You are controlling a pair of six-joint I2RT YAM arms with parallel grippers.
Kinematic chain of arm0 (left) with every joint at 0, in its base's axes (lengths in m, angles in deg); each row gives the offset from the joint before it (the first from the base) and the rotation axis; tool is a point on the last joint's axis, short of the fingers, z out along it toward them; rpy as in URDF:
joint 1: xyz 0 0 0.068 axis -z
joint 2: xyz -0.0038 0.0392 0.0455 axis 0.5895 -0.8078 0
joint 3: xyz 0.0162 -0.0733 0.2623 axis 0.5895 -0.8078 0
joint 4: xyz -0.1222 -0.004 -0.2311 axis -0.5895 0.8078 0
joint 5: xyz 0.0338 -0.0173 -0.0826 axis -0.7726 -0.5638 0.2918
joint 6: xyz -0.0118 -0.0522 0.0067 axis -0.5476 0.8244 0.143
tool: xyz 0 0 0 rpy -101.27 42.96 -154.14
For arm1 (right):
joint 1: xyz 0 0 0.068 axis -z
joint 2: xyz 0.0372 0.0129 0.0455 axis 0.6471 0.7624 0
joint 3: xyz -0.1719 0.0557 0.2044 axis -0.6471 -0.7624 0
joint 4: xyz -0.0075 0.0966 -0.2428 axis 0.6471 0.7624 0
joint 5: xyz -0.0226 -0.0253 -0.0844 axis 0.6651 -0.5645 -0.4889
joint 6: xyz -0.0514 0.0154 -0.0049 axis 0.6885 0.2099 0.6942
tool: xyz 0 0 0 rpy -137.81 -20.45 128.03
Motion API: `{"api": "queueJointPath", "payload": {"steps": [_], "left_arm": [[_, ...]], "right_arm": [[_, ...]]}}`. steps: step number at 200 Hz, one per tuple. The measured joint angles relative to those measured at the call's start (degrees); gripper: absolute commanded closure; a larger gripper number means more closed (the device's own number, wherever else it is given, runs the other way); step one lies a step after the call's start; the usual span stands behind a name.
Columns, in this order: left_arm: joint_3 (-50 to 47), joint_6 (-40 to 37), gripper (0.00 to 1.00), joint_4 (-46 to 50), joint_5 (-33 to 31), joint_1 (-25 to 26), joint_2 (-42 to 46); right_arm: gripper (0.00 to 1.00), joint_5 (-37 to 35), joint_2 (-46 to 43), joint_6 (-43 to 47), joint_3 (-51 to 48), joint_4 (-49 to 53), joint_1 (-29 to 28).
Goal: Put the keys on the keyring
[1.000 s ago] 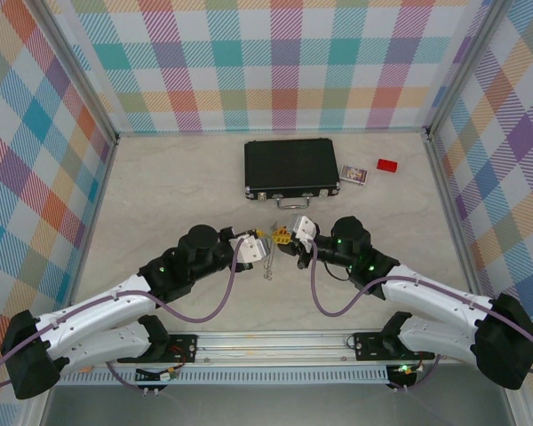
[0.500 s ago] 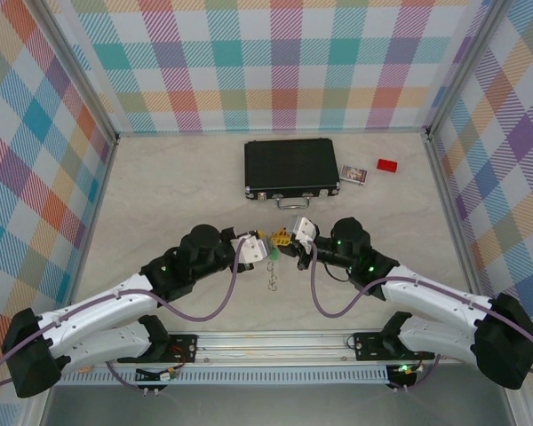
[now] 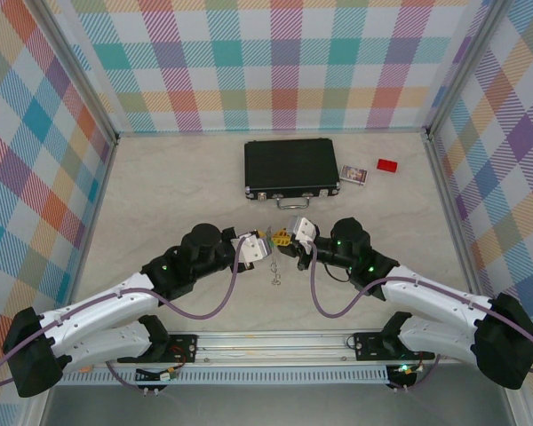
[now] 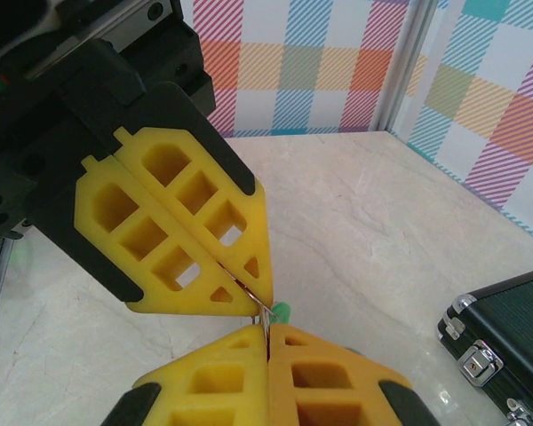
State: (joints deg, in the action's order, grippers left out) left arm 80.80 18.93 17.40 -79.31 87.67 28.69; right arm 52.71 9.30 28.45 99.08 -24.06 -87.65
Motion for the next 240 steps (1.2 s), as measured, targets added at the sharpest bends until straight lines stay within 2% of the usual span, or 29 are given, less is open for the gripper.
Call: {"api": "queueJointPath", "payload": {"steps": [107,240], "left_arm": [[0.00,0.44,1.00,1.38,1.62,0.07,0.04],[-1.07,2.49,1.00,-0.39,0.42,0.04,2.01]], "right_arm": [[1.00,-4.94,-0.31,-0.02,-0.04,-0.15,-0.28],[1.00,-1.66,-0.31,-0.02,-0.48,-1.86,-0.28]]}}
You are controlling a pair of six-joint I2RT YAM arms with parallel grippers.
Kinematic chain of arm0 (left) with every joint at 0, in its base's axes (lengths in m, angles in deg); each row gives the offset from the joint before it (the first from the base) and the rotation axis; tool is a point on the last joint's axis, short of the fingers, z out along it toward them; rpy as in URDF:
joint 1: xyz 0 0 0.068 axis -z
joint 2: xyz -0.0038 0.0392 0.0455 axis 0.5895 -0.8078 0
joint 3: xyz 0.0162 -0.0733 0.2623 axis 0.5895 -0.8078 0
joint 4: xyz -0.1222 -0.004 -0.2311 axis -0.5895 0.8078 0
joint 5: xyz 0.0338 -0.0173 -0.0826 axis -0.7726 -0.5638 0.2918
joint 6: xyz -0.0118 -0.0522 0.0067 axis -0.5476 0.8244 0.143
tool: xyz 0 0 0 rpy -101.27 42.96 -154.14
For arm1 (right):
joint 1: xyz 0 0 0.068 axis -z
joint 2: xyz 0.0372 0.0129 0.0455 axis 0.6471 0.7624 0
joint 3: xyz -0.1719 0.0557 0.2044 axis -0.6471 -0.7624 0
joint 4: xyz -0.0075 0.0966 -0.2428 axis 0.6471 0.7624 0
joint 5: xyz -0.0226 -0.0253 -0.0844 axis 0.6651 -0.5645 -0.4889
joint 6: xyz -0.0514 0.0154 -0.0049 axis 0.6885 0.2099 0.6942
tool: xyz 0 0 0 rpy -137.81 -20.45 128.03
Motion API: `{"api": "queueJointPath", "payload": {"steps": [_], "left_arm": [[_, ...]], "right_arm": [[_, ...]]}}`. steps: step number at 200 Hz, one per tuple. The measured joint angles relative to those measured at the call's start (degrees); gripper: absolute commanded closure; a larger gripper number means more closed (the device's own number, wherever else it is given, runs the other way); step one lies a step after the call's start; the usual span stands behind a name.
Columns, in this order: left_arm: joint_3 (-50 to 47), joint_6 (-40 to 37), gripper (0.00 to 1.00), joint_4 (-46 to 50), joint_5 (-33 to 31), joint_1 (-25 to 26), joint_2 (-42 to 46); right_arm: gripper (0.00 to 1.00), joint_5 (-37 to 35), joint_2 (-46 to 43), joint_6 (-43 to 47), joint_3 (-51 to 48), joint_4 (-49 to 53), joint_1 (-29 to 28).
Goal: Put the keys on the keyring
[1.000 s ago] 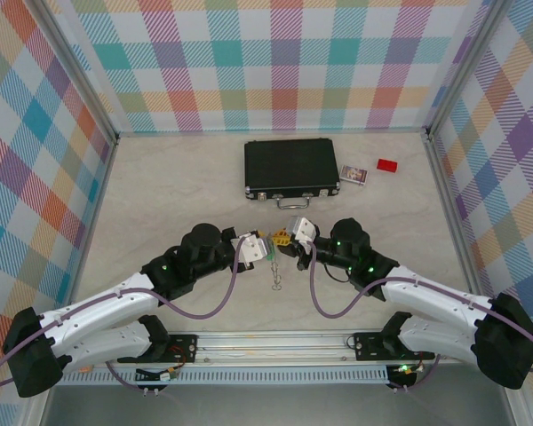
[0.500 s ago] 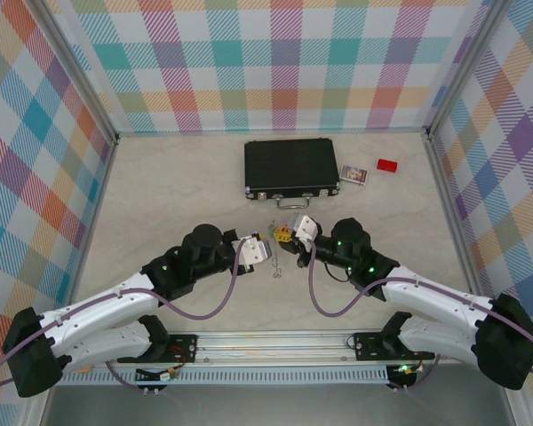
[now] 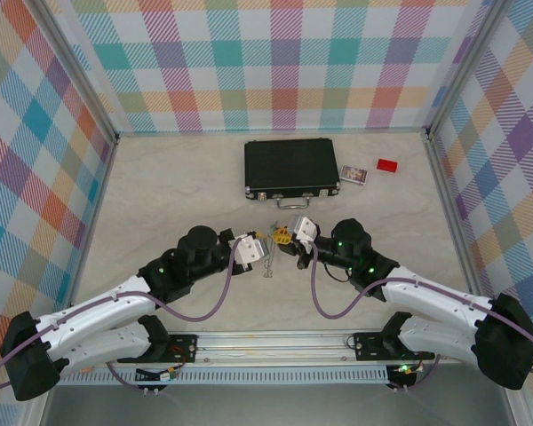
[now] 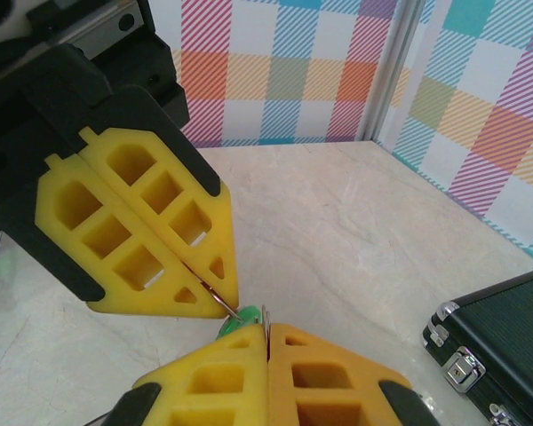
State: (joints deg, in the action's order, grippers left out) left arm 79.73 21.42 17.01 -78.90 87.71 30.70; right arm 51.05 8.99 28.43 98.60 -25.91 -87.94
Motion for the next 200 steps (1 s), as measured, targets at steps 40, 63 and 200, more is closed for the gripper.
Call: {"api": "queueJointPath", "payload": {"steps": [40,63,200], "left_arm": [[0.00,0.46,1.00,-0.07,-0.02,0.00,-0.33],[0.00,0.50,1.00,-0.09,-0.17,0.00,-0.33],[-0.11,0.66,1.00,-1.40,-0.98,-0.04,0.11]], "right_arm": [[1.00,0.42,0.00,0.02,0.00,0.02,-0.04],[1.00,0.61,0.00,0.02,0.00,0.04,-0.11],[1.00,0.83,0.00,0.04,0.00,0.04,-0.26]]}}
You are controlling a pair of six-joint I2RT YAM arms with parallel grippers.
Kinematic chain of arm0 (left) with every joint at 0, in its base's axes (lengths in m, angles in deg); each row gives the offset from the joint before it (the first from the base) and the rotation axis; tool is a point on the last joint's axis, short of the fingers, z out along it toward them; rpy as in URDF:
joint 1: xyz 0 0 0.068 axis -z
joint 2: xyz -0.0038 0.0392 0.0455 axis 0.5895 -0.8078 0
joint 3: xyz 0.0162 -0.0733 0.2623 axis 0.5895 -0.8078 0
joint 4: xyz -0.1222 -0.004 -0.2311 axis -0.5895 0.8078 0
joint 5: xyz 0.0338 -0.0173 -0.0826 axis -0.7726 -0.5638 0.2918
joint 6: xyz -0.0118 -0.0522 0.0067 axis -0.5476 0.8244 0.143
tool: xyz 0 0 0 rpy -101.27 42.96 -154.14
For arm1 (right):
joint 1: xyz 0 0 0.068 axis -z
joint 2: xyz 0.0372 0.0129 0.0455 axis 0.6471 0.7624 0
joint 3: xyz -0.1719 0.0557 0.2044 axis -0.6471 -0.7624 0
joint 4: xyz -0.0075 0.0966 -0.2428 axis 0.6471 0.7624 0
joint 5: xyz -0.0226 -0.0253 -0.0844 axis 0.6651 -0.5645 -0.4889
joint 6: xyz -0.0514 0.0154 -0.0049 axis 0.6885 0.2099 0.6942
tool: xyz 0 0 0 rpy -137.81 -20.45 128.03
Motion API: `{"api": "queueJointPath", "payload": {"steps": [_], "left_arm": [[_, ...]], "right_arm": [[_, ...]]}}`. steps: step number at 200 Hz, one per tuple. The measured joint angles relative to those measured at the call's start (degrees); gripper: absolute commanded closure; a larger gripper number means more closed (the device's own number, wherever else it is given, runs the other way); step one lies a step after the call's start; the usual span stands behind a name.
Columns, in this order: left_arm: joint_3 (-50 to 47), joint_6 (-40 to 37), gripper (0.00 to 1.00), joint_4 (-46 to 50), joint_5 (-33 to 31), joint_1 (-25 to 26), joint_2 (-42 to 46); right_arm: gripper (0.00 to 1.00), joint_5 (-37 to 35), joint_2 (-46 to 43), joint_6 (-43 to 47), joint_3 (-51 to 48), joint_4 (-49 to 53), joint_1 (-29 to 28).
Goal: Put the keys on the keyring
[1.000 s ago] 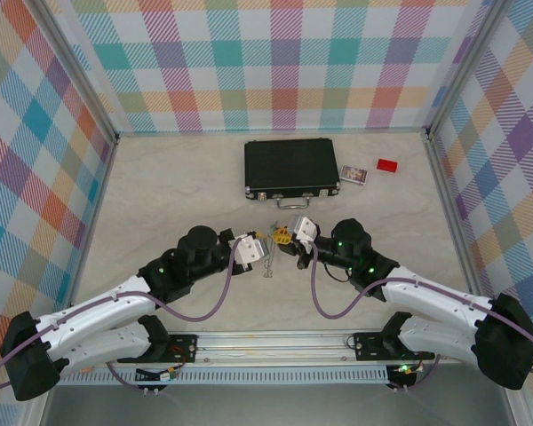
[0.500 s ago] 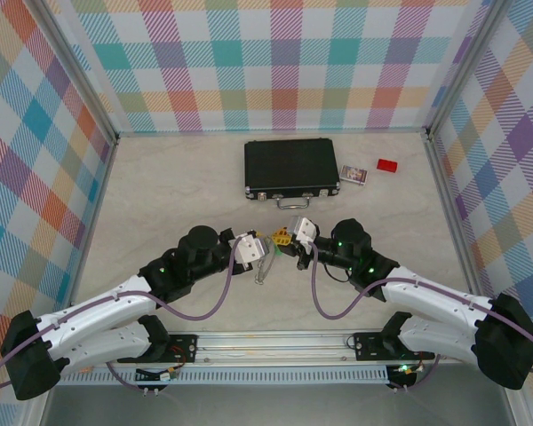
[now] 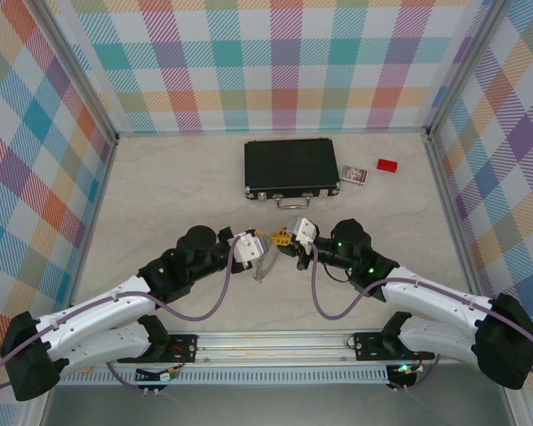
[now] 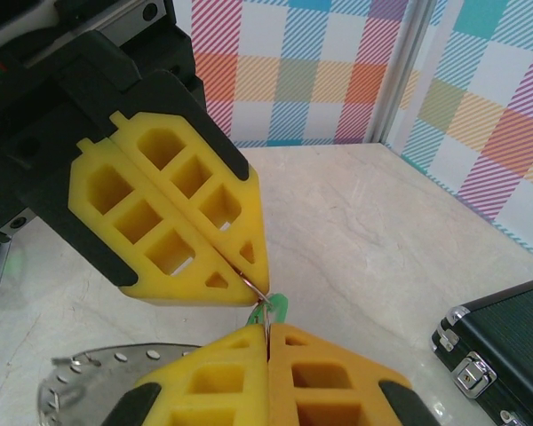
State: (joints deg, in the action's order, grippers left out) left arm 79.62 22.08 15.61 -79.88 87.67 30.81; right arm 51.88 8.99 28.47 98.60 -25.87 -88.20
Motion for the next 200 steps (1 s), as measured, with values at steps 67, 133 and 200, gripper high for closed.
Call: {"api": "queueJointPath", "payload": {"steps": [67,133,200], "left_arm": [[0.00,0.00,1.00,0.20,0.55,0.00,-0.35],[0.00,0.02,1.00,0.85,1.22,-0.11,-0.92],[0.00,0.02,1.00,2.10,3.15,-0.11,-1.53]], "right_arm": [[1.00,-0.02,0.00,-0.02,-0.11,0.00,0.00],[1.00,-0.26,0.00,-0.02,-0.22,-0.02,0.00],[1.00,-0.48,0.00,-0.02,-0.22,-0.92,0.00]]}}
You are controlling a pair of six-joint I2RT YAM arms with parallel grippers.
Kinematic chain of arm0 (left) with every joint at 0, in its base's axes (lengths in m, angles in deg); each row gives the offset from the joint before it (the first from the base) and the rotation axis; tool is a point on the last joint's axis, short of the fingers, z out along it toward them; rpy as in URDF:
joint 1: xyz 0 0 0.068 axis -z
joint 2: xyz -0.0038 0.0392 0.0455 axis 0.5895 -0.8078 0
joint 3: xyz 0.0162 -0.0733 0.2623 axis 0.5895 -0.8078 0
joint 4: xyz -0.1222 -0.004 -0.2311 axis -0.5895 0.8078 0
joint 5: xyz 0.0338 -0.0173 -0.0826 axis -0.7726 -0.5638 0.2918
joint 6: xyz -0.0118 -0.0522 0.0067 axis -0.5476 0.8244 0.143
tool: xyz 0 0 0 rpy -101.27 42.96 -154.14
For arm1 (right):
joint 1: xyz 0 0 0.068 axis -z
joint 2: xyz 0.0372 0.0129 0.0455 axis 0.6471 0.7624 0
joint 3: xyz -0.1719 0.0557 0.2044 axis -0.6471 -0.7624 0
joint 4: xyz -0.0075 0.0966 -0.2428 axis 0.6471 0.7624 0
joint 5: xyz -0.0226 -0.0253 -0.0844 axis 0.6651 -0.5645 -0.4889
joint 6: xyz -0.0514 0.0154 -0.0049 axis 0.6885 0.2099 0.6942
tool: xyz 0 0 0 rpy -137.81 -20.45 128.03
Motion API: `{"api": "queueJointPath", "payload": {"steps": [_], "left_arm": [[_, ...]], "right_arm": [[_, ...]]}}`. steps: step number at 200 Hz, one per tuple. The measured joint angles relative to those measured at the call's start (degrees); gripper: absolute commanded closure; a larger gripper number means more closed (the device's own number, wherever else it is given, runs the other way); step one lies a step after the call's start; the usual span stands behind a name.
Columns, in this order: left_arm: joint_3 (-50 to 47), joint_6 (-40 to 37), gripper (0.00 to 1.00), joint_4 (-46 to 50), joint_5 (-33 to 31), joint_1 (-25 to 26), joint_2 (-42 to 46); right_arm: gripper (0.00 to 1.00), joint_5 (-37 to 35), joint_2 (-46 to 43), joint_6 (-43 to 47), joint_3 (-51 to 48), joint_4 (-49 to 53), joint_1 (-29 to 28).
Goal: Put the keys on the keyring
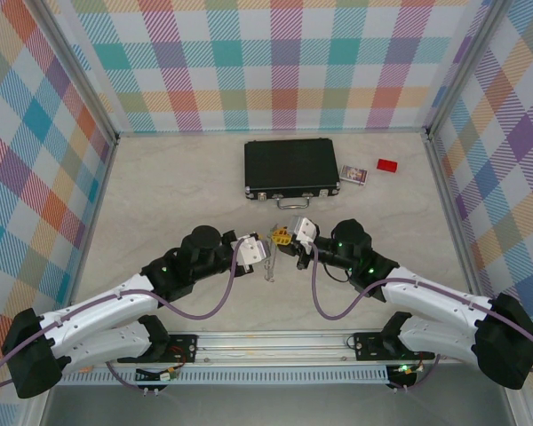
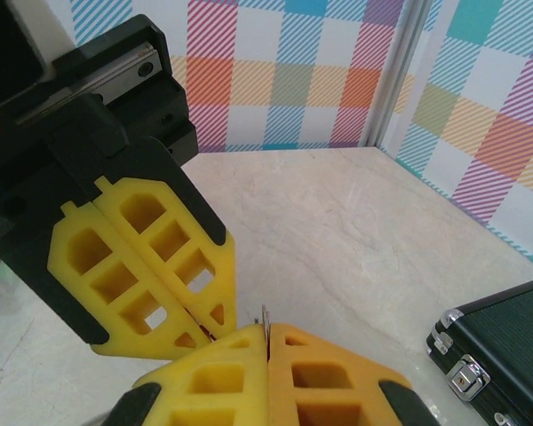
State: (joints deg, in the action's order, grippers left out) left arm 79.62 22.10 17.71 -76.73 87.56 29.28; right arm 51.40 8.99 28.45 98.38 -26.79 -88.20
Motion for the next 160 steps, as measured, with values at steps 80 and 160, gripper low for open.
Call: {"api": "queueJointPath", "payload": {"steps": [80,160], "left_arm": [[0.00,7.78,1.00,-3.06,0.52,-2.58,4.00],[-2.99,15.45,1.00,-13.86,5.42,-2.91,0.26]], "right_arm": [[1.00,-0.90,-0.57,0.00,-3.17,-3.52,-0.11],[1.00,-4.28,-6.23,4.11,-6.80,-9.94,-0.11]]}}
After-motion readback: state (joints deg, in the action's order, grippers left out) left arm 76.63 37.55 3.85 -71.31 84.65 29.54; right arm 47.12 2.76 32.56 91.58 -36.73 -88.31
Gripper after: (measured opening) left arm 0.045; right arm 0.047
